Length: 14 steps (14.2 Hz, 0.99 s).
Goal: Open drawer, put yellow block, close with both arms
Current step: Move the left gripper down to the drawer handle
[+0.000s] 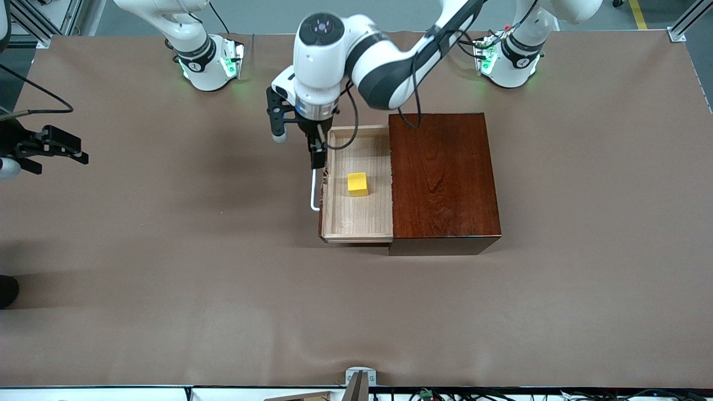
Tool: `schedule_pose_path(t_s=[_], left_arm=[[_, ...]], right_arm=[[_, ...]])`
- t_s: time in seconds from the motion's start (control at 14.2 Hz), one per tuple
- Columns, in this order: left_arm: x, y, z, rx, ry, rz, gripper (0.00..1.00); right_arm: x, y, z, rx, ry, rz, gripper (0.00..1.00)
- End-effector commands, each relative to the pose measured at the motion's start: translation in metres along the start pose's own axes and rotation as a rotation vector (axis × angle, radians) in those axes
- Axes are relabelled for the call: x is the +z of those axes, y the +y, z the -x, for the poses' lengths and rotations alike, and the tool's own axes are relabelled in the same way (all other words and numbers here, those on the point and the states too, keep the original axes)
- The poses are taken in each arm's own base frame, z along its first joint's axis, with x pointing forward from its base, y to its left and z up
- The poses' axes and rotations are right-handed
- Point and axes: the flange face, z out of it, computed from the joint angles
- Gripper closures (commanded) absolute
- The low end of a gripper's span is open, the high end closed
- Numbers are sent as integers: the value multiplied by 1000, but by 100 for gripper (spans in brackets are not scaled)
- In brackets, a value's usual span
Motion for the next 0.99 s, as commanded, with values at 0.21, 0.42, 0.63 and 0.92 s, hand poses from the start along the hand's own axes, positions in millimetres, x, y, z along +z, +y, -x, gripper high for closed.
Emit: schedule_pose_path(t_s=[0.21,0.42,0.63,0.92], left_arm=[[12,-6,-11,86,50,35,0],[34,-12,-9,76,62,22,0],[64,-13,-6,76,57,28,0],[99,-11,0,72,30,50,0]], right_arm=[[-17,-21,23,154,-18,-4,0],[-25,-11,30,172,-20,-7,0],[-32,-13,32,167,-27,16,0],[-33,-12,32,168,-28,34,0]])
